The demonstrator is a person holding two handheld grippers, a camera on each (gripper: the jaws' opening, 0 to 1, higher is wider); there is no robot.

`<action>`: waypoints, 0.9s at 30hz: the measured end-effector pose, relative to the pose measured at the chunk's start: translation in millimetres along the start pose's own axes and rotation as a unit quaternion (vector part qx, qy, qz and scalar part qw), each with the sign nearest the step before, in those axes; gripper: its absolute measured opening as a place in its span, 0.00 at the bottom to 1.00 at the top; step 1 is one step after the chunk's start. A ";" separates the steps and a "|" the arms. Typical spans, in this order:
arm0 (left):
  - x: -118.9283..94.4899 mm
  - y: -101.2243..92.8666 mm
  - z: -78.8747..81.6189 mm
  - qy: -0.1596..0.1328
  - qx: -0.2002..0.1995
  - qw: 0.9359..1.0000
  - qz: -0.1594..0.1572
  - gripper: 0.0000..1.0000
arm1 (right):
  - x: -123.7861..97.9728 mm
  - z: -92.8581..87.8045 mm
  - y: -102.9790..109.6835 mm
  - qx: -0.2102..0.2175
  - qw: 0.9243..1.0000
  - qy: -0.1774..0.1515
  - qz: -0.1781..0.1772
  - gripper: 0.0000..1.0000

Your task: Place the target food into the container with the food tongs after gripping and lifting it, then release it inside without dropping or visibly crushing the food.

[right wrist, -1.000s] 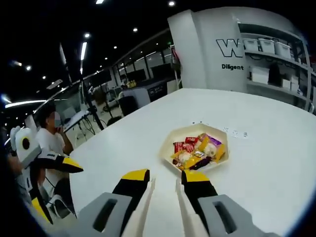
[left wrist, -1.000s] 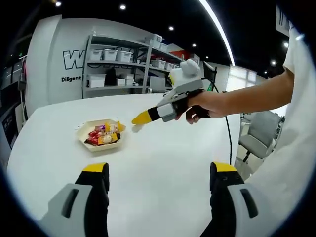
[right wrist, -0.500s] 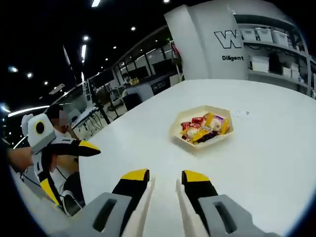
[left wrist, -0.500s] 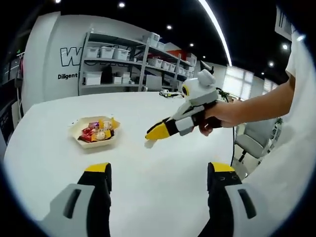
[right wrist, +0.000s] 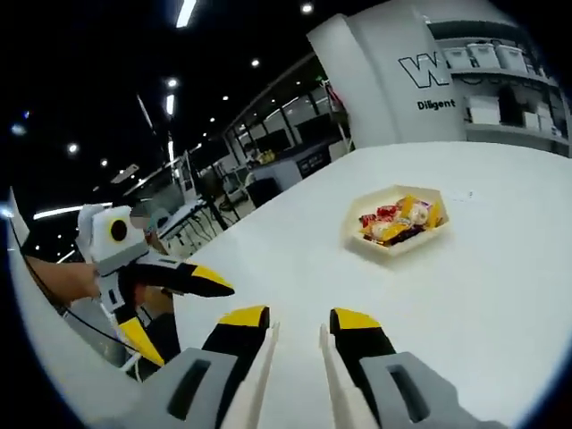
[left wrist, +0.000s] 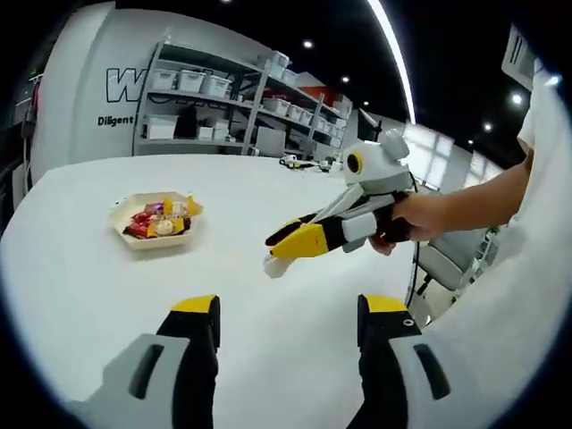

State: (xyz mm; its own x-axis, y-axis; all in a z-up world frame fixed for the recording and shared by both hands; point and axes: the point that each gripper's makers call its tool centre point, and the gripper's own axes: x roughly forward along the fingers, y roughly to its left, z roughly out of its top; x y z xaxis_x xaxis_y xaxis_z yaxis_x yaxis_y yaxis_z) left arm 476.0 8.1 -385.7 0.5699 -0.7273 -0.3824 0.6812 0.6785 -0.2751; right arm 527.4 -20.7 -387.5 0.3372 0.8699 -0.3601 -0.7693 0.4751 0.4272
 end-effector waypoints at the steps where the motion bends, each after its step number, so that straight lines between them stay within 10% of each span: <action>1: 0.8 0.1 -0.9 0.000 -0.003 1.000 -0.001 0.57 | -1.6 -1.5 -1.9 -0.002 1.000 0.002 -0.006 0.22; 27: -1.7 -35.5 5.8 -0.016 -0.030 0.995 -0.090 0.14 | -19.8 -4.9 68.8 -0.041 0.986 -0.053 0.151 0.24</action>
State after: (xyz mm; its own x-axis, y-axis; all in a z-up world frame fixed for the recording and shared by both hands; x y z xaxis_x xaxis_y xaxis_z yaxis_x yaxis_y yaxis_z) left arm 453.6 -15.3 -370.1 0.4571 -0.8395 -0.2939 0.7449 0.5419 -0.3892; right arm 465.1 -5.9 -355.1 0.1378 0.9809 -0.1373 -0.8832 0.1845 0.4312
